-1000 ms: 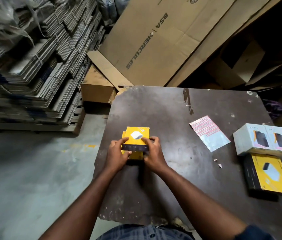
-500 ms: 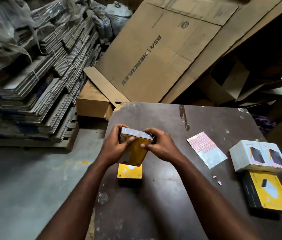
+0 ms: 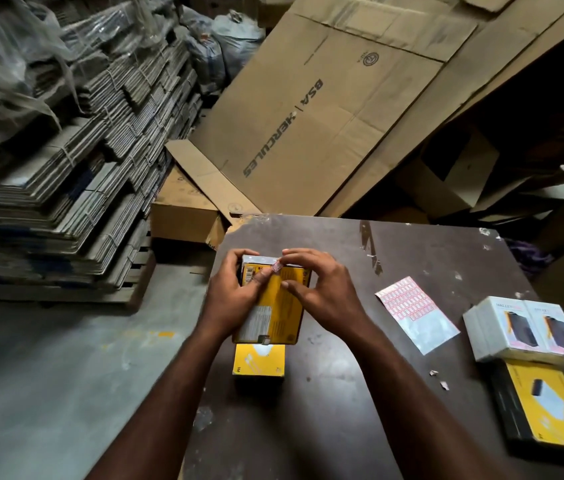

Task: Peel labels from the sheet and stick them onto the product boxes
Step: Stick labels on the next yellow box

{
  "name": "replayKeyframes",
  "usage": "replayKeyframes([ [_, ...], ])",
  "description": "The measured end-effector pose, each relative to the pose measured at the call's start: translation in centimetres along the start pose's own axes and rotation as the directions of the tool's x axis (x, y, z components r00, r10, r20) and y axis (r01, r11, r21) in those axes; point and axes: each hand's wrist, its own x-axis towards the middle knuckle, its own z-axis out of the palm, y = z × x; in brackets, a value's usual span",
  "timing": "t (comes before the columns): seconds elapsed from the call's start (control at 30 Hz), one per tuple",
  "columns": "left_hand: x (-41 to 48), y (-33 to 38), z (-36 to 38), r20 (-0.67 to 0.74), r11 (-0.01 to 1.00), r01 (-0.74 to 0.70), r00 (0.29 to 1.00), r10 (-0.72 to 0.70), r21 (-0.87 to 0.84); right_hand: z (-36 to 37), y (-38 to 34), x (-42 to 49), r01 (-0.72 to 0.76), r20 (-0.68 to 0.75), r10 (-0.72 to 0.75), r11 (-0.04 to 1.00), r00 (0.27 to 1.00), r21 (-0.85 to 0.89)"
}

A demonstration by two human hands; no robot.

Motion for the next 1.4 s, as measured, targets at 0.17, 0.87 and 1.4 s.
replayKeyframes([
  [0.17, -0.5, 0.2, 1.2, 0.0, 0.999, -0.019, 1.0, 0.019, 0.043, -1.2, 0.7, -0.7, -0.041, -0.035, 0.046, 0.992, 0.998, 0.119],
  [0.87, -1.4, 0.8, -0.5, 0.153, 0.995, -0.015, 0.988, -0.001, 0.103, -3.6, -2.4, 0.9, 0.05, 0.288, -0.025, 0.996, 0.957, -0.08],
  [1.4, -2.0, 1.6, -0.6, 0.184, 0.996, 0.006, 0.983, -0.023, 0.093, -4.4, -3.3, 1.7, 0.036, 0.417, 0.041, 0.984, 0.908, -0.174],
])
